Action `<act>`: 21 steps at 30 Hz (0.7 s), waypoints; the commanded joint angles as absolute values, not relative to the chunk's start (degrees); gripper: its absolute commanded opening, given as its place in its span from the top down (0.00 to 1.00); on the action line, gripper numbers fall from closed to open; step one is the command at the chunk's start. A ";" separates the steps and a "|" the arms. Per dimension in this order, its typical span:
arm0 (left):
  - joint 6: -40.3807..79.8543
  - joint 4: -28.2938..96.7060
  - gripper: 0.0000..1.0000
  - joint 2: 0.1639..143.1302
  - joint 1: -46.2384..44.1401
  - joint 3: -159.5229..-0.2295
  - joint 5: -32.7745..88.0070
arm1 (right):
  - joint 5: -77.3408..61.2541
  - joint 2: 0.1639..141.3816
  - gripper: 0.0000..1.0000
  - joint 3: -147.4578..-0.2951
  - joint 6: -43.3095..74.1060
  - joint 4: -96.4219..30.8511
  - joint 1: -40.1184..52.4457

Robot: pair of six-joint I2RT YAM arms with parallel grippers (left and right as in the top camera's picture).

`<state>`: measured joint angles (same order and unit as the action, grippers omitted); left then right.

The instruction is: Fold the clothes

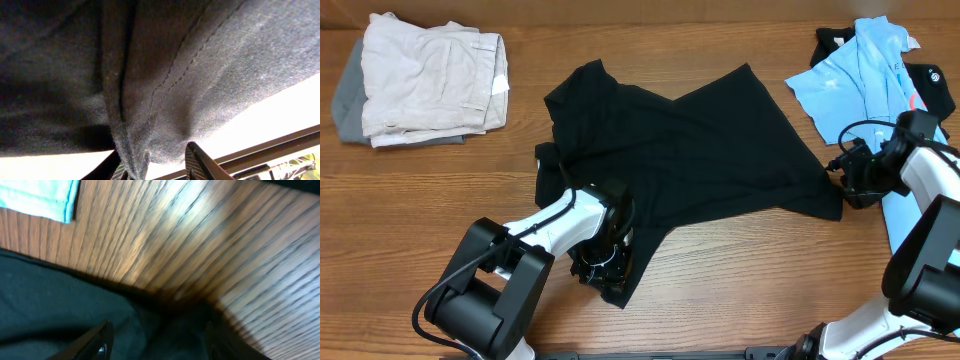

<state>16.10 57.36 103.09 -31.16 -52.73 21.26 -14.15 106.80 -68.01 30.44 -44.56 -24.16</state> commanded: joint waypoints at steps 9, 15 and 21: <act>13.72 54.52 0.62 103.70 -31.53 -51.68 19.53 | -9.74 107.66 0.36 -67.83 33.28 -48.58 -24.01; 13.74 54.48 0.61 103.70 -31.53 -51.68 19.53 | -9.78 107.70 0.36 -67.81 33.30 -48.95 -23.99; 13.74 54.30 0.61 103.70 -31.53 -51.68 19.55 | -9.74 109.14 0.37 -67.77 33.30 -48.31 -23.53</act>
